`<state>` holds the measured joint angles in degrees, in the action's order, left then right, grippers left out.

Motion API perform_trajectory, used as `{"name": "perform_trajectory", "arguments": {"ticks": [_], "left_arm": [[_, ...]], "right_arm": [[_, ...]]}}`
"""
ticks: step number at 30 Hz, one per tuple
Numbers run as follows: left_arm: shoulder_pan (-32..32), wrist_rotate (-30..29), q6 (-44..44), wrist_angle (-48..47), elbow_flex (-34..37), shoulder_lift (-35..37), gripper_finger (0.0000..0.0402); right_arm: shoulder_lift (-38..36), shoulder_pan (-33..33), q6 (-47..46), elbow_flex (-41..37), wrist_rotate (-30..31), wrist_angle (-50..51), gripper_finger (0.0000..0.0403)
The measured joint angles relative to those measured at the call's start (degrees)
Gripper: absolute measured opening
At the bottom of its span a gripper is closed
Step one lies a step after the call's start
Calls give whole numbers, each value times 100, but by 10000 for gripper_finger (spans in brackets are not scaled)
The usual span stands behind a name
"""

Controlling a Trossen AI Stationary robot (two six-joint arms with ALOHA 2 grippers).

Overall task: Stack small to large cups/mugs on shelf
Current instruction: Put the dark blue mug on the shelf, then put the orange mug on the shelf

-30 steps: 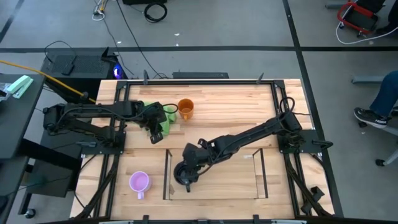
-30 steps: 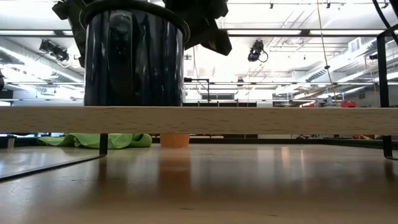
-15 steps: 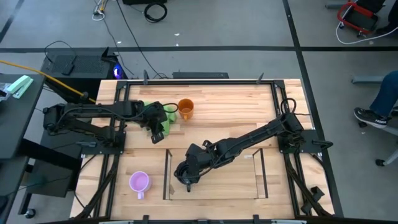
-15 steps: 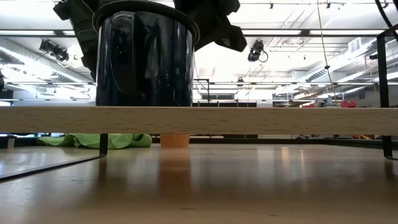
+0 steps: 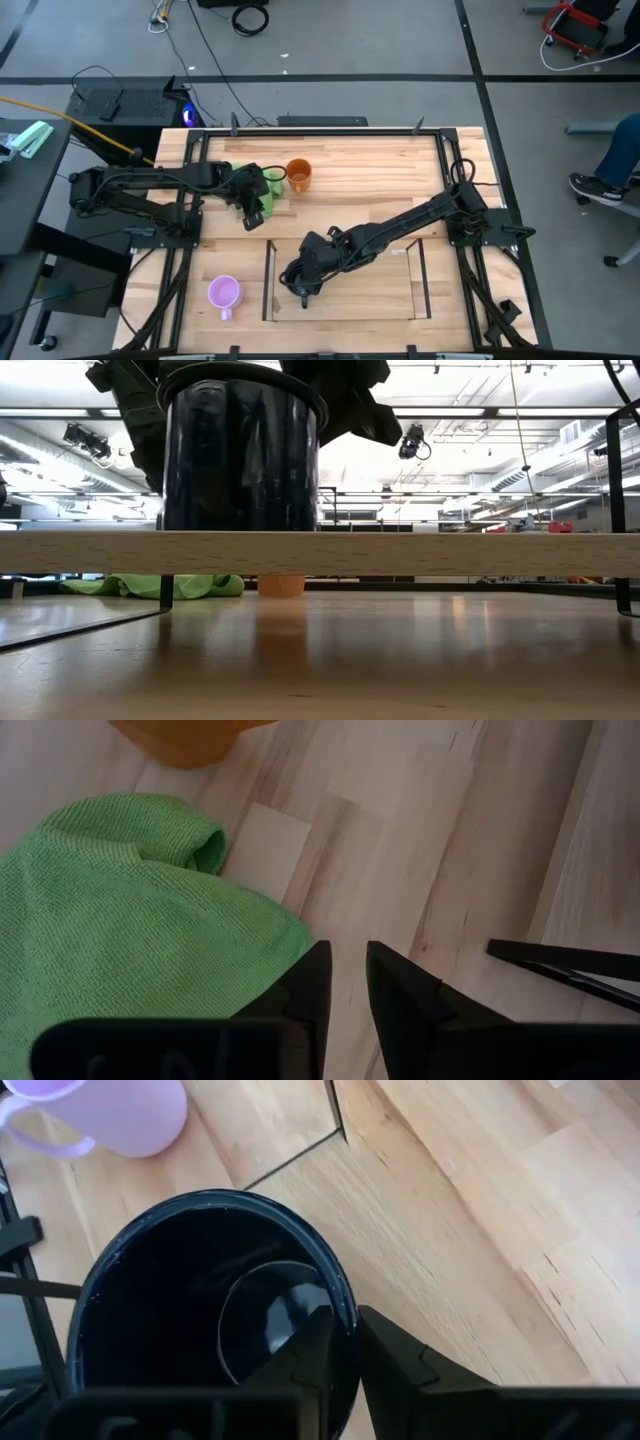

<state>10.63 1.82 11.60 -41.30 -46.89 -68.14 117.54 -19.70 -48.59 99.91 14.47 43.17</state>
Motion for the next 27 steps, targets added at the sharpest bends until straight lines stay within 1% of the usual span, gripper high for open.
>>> {"name": "perform_trajectory", "arguments": {"ticks": [18, 27], "left_arm": [[0, 0, -20, -1, 0, 0, 82], [0, 2, -20, -4, -2, -4, 78]], "right_arm": [[-35, 0, 231, -6, -106, -19, 101], [-341, 2, 378, -4, -122, 57, 106]]}}
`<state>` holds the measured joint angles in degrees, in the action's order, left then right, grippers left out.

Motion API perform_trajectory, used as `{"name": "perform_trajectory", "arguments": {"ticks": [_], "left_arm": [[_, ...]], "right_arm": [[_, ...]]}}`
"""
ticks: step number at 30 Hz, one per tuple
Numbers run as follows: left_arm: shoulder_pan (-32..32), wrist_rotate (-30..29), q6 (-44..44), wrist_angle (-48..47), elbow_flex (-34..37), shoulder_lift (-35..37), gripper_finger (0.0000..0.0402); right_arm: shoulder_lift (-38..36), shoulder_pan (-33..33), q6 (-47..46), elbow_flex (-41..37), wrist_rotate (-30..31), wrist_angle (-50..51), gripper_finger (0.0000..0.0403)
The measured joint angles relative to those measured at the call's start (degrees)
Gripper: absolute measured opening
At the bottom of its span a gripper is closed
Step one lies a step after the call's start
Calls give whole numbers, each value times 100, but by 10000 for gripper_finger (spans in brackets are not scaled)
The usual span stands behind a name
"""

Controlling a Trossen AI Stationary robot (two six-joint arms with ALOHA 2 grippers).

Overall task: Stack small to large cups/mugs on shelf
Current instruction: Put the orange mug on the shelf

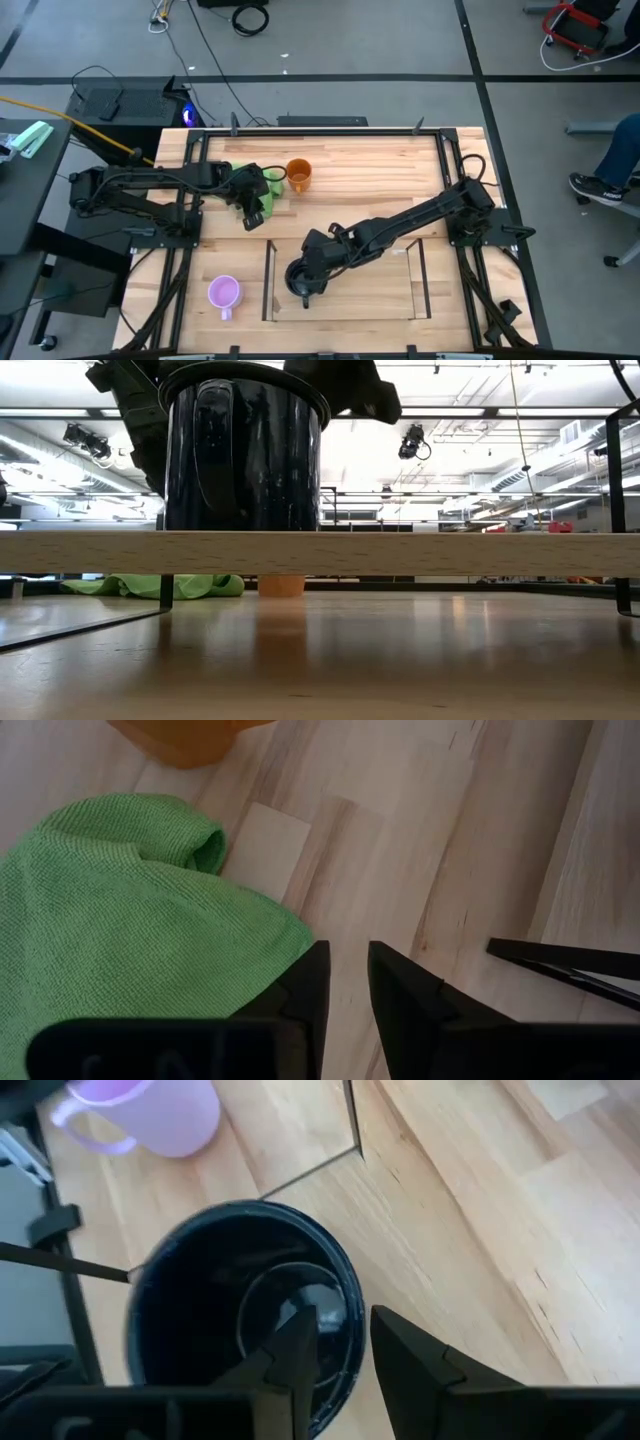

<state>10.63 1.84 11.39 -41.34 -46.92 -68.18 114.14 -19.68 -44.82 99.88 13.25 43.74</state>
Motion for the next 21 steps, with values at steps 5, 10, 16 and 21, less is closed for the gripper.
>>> {"name": "perform_trajectory", "arguments": {"ticks": [5, 10, 16, 21], "left_arm": [[1, -2, -4, 6, 0, 0, 85], [0, -2, -4, 22, 0, 0, 91], [0, -2, -15, 98, 0, 0, 87], [8, -6, -73, 205, 0, 0, 83]], "right_arm": [[-111, 4, 96, 2, -1, 104, 106], [-262, 63, 274, 2, 2, 191, 106], [-612, 419, 797, 4, 59, 368, 106], [-946, 1212, 1476, 9, 36, 408, 106]]}}
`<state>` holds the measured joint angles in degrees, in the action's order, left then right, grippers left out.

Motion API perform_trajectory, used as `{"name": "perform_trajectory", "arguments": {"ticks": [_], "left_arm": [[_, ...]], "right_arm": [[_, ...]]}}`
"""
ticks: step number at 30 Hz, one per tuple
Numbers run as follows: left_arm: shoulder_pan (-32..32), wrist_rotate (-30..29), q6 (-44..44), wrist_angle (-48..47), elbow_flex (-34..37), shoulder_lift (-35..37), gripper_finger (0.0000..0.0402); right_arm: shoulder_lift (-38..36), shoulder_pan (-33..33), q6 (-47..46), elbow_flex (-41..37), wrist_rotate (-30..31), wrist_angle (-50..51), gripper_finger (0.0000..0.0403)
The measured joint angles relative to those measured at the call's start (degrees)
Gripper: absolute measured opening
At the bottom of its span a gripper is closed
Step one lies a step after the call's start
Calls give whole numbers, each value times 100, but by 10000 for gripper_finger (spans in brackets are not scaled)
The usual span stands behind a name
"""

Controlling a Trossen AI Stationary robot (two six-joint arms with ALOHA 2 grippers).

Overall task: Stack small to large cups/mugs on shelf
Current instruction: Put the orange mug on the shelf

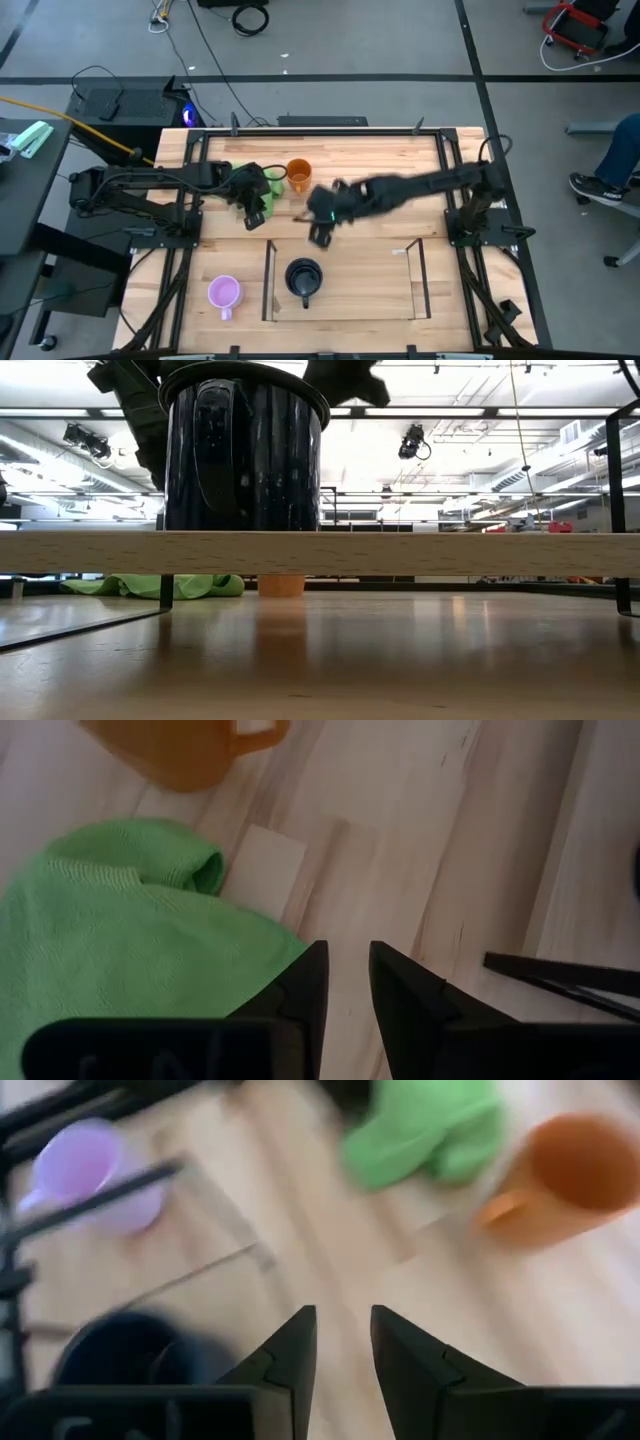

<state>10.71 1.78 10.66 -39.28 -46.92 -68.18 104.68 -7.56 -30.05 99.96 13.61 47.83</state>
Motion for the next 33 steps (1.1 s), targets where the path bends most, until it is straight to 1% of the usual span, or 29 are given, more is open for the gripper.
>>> {"name": "perform_trajectory", "arguments": {"ticks": [4, 8, 11, 14, 16, 18, 20, 22, 27, 33], "left_arm": [[12, -3, -42, 189, 0, 0, 87], [10, -26, -137, 318, 0, 1, 91], [11, -304, -197, 352, 0, 2, 89], [47, -752, -369, 413, 0, 4, 85], [139, -1018, -469, 521, 0, 4, 82], [260, -1204, -544, 644, 0, 4, 80], [428, -1206, -669, 761, 0, 4, 80], [620, -1090, -802, 947, 4, -4, 82], [1115, -340, -965, 1279, 55, -7, 89], [1450, 18, -740, 1469, 55, -24, 93]], "right_arm": [[-160, 985, 408, 0, -161, -65, 106], [-171, 2014, 572, 0, -848, -269, 106], [-94, 2621, 660, 2, -1387, -465, 106], [33, 3006, 781, 0, -1802, -542, 105], [78, 3128, 883, 0, -1965, -579, 105], [132, 3152, 1042, 2, -1988, -579, 106], [156, 3133, 1254, -26, -2013, -534, 105], [146, 3091, 1453, -80, -2018, -538, 104], [145, 3092, 1537, -98, -2027, -112, 101], [145, 3041, 1682, -98, -2014, 519, 100]]}}
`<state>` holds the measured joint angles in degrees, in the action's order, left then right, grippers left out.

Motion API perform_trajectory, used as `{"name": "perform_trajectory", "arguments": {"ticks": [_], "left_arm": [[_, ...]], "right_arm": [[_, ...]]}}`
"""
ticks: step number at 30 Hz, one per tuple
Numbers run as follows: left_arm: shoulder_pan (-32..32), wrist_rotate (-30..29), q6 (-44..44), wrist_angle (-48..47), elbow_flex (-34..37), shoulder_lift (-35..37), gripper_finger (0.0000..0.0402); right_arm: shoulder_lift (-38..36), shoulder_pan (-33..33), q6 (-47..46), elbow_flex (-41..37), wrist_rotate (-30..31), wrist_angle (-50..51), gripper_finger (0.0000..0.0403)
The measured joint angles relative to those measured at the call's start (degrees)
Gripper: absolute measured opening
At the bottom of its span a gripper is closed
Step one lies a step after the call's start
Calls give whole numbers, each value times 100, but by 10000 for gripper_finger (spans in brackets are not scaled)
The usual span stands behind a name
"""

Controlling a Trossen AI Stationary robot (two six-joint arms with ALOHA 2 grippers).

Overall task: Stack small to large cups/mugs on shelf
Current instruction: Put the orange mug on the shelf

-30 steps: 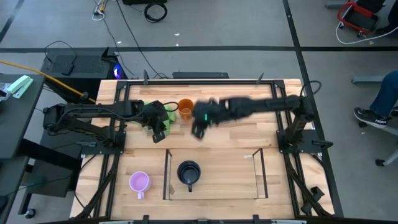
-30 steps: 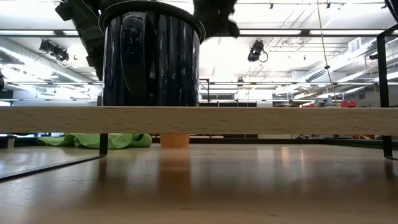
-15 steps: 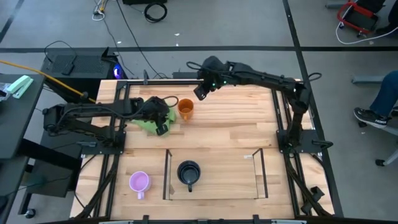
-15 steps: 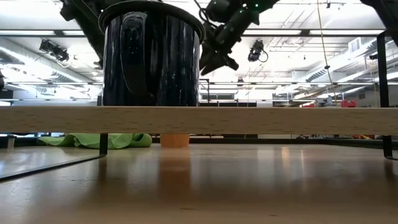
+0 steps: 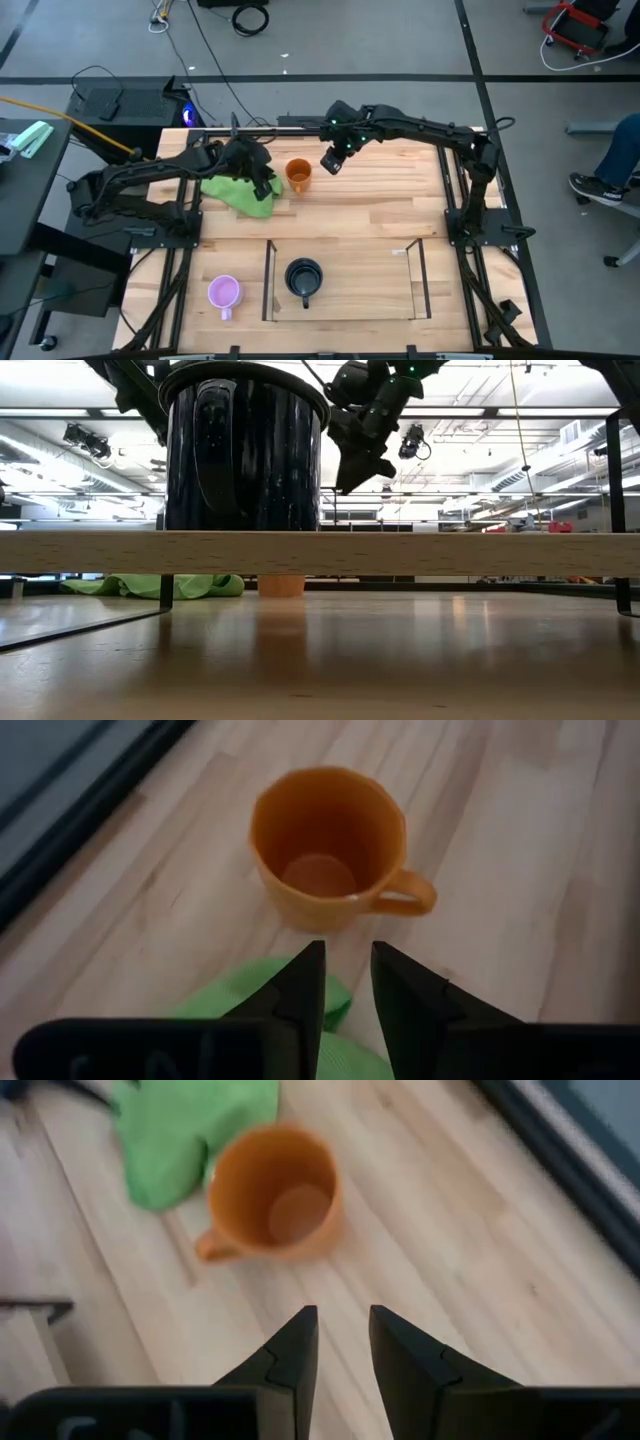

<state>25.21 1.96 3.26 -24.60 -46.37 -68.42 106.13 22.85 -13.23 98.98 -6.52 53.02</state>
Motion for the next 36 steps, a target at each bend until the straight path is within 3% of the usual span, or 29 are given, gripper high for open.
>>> {"name": "perform_trajectory", "arguments": {"ticks": [3, 15, 19, 27, 32, 36], "left_arm": [[50, 175, 93, -14, 20, -22, 94], [65, 693, 561, 2104, 1337, -20, 101], [61, 695, 682, 2645, 1600, -20, 101], [70, 957, 1332, 4792, 2462, -18, 110], [72, 1049, 1600, 4879, 2545, -135, 118], [68, 1350, 1758, 5179, 2538, -345, 124]], "right_arm": [[0, -97, 62, -32, 2, 255, 99], [-729, -427, 52, -1197, 69, 124, 99], [-1337, -468, -167, -2011, 118, -474, 99], [-2707, -541, -772, -3777, 161, -2180, 99], [-3156, -542, -1040, -4436, 138, -2785, 99], [-3244, -538, -986, -4524, 139, -2828, 99]]}}
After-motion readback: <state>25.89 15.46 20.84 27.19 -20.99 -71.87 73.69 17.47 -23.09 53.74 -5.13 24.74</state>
